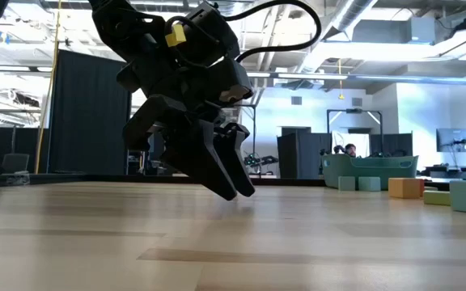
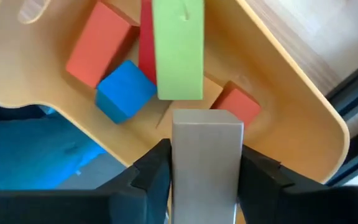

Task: Sort blocks by size
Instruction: Put the large brown rectangular block into the yellow bin, then put the small yellow square block into the blue bin

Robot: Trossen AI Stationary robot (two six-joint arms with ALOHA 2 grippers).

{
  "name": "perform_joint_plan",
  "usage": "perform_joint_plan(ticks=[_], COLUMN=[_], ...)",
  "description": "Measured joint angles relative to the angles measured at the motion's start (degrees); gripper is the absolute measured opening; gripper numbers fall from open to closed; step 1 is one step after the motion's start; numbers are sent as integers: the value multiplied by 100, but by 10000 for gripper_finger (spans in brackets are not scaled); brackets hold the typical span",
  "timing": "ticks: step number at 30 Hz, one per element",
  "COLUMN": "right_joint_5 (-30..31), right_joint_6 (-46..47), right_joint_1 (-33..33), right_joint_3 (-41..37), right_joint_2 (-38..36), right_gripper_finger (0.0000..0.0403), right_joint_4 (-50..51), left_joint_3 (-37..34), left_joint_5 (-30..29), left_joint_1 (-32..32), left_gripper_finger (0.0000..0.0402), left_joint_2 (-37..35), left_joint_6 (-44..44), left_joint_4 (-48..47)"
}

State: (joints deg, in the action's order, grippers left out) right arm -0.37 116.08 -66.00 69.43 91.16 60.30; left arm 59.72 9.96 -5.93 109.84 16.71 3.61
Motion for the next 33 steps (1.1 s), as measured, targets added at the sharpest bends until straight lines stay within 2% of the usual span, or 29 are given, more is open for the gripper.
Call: perform_joint_plan(ticks=[10, 26, 33], right_joint_5=[-113, -117, 2], right_joint_6=[64, -336, -699], right_joint_1=[0, 100, 348], right_joint_3=[0, 0, 0], right_joint_2=[-3, -24, -354], right_gripper_finger=[244, 249, 249], right_joint_4=[100, 332, 421], left_joint_3=[-1, -2, 28], left_joint_5=[0, 0, 0], left_joint_1=[1, 0, 1], left_gripper_finger=[197, 197, 197], left_joint_2=[0, 0, 0], left_joint_6=[-20, -86, -109], left_joint_4=[58, 317, 94])
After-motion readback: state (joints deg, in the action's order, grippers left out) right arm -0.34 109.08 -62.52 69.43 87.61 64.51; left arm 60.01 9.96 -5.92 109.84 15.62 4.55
